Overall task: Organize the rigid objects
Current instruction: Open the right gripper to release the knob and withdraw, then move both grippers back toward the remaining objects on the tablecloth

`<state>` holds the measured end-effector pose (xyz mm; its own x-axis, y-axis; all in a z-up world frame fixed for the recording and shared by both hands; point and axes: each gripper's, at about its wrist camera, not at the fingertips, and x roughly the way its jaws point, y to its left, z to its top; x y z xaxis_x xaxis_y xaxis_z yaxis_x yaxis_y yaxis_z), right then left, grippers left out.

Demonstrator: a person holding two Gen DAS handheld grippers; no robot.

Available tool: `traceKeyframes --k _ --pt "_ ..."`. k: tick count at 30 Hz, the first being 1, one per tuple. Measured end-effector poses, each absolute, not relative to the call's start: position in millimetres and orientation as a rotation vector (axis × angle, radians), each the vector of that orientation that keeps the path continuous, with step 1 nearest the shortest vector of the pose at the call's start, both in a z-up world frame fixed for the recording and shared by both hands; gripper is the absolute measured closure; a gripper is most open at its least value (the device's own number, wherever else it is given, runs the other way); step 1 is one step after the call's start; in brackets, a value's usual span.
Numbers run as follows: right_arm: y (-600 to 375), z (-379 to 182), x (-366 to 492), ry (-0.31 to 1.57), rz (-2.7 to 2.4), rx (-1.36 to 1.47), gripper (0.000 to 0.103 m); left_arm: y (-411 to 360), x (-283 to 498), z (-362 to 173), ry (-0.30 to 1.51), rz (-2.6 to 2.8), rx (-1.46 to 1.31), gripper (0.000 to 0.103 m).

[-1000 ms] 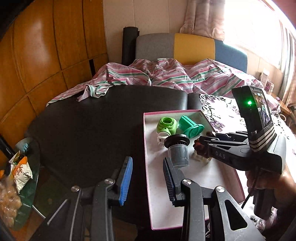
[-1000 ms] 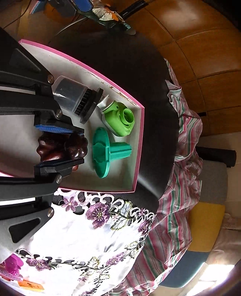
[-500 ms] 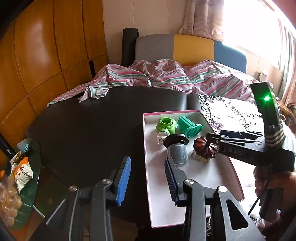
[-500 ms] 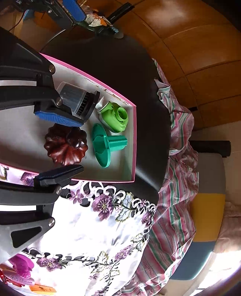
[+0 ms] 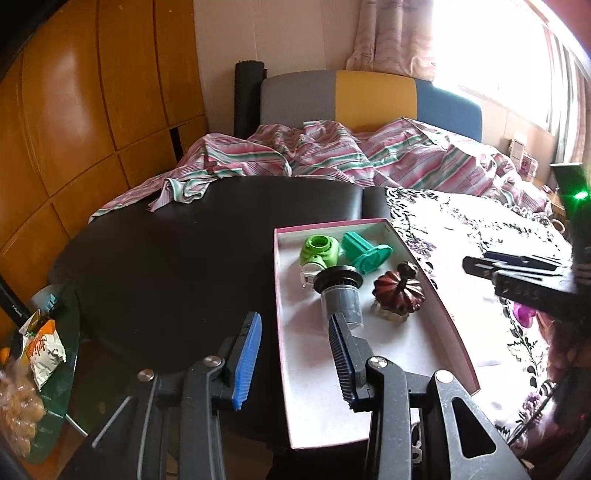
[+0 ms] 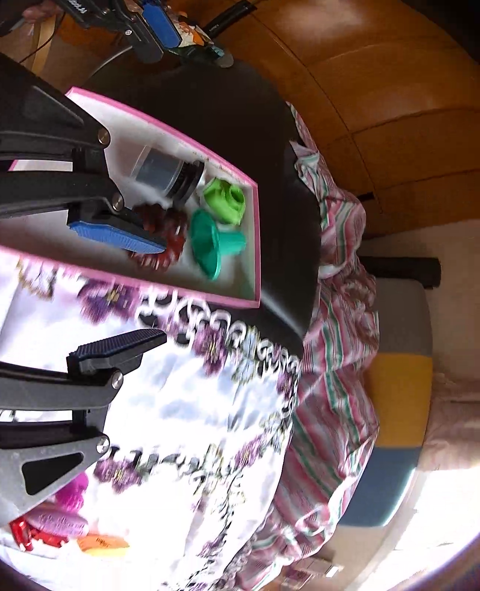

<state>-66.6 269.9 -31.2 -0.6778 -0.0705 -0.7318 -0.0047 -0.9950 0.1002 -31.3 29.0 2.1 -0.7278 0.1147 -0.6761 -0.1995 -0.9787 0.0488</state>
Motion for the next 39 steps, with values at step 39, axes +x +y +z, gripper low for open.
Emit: traceKeyframes --k 39 --pt "535 -49 72 -1.232 -3.283 1.358 0.059 297 -26 -55 0.446 2.053 -1.055 0.038"
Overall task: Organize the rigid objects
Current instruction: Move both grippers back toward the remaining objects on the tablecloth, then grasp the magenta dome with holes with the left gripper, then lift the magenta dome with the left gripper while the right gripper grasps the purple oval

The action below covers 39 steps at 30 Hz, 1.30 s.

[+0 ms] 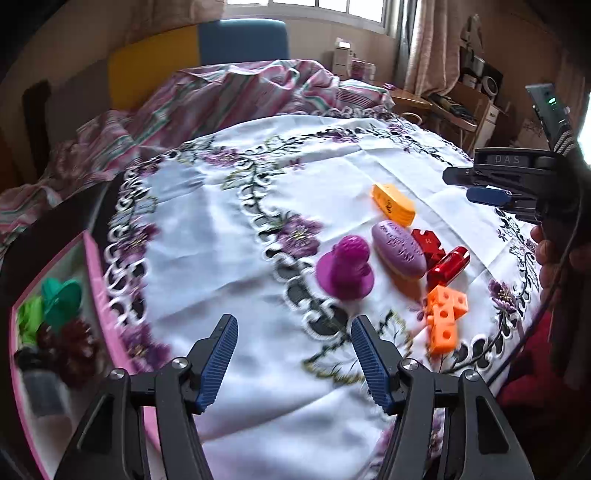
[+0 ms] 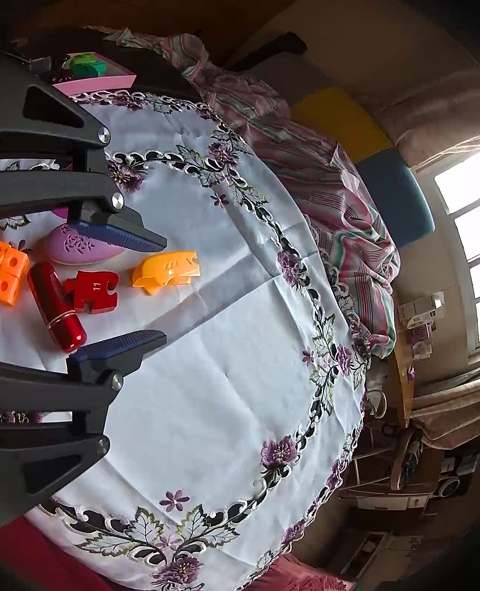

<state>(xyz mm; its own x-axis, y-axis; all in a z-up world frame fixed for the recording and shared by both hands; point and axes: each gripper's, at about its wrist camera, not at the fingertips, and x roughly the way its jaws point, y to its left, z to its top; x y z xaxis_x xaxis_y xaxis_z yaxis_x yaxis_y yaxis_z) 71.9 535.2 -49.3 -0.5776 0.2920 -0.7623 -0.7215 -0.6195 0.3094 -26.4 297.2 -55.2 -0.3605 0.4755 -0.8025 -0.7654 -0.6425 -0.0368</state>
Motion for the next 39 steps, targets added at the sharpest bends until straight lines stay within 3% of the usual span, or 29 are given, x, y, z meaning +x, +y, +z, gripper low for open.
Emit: traceKeyframes --k 15,16,17,18,32,39 --pt "542 -52 72 0.887 2.202 -0.907 0.059 378 -45 -81 0.489 1.983 -1.071 0.037" --pt "543 -53 72 0.887 2.202 -0.911 0.059 381 -48 -83 0.482 1.984 -1.077 0.040" --pt "542 -53 72 0.885 2.202 -0.913 0.059 383 -51 -87 0.474 1.978 -1.087 0.062" --pt "542 -53 72 0.881 2.199 -0.916 0.059 384 -54 -91 0.469 1.961 -1.111 0.070" --pt "541 -62 67 0.859 2.168 -0.982 0.059 313 -35 -81 0.349 2.030 -1.123 0.070" --pt "525 -61 52 0.821 2.271 -1.045 0.060 285 -7 -68 0.379 2.041 -1.065 0.070"
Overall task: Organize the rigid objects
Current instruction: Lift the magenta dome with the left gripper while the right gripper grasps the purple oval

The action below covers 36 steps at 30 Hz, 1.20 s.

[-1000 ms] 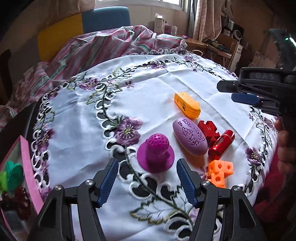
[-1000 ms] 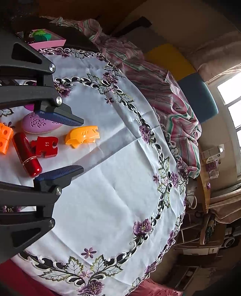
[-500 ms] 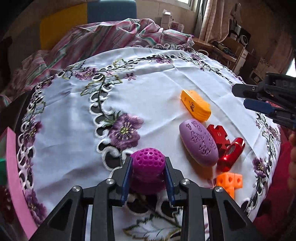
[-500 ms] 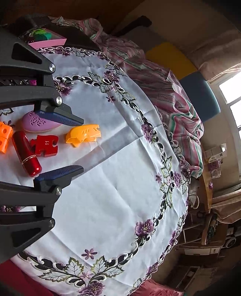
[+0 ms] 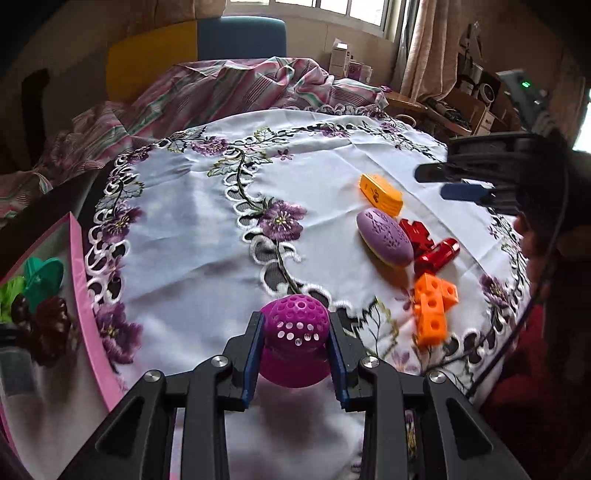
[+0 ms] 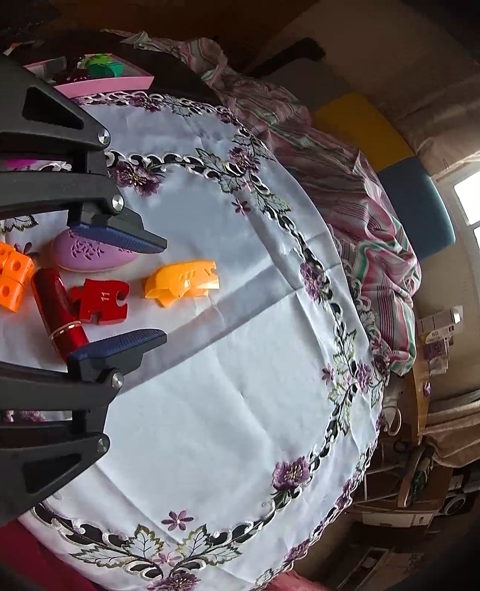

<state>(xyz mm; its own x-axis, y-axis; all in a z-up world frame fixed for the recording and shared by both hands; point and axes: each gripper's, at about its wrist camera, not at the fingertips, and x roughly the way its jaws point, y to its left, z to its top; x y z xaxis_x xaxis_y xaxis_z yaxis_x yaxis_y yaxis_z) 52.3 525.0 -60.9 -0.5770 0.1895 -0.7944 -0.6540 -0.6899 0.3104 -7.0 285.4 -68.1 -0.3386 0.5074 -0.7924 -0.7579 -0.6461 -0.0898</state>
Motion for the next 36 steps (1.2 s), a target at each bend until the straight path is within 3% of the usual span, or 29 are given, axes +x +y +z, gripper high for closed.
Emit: traceKeyframes --k 27,36 --pt "439 -107 -14 0.338 2.412 -1.569 0.060 266 -3 -95 0.397 2.073 -1.098 0.070" --pt "435 -114 -16 0.366 2.428 -1.608 0.062 265 -5 -96 0.377 2.083 -1.088 0.070"
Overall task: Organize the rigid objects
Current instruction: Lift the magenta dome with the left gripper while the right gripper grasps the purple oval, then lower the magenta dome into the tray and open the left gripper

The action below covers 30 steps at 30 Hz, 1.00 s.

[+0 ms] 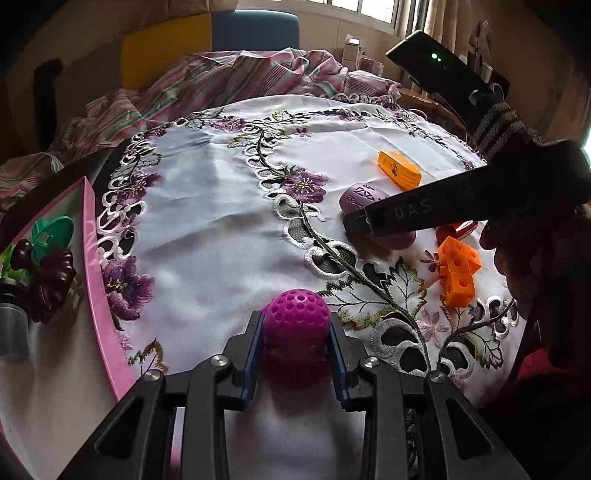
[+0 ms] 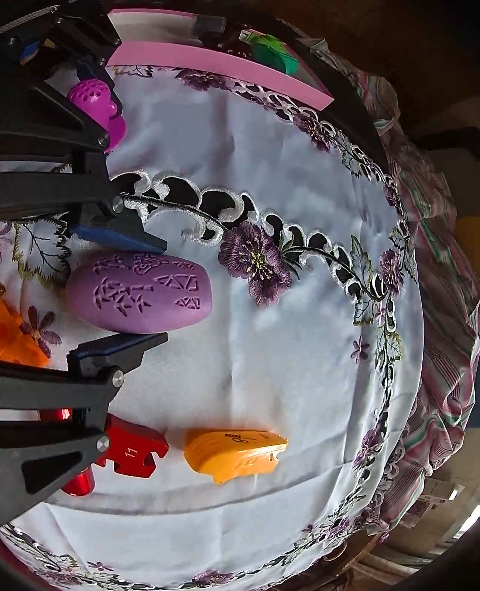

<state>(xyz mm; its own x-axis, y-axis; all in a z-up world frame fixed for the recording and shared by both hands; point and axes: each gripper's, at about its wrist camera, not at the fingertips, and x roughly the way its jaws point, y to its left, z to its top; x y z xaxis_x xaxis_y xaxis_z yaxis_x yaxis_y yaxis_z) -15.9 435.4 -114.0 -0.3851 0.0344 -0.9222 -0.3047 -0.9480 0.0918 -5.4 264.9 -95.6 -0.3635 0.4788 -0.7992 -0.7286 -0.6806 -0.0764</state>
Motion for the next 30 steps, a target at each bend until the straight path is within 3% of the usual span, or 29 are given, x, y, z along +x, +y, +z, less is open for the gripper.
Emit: traceKeyframes --k 15,23,30 --pt "433 -117 -15 0.310 2.450 -1.605 0.062 238 -5 -43 0.296 2.185 -1.040 0.070" --pt "426 -117 -15 0.214 2.464 -1.594 0.062 187 -20 -5 0.245 2.382 -0.992 0.070" --pt "423 -118 -14 0.171 2.471 -1.581 0.062 142 -33 -6 0.190 2.500 -1.043 0.070"
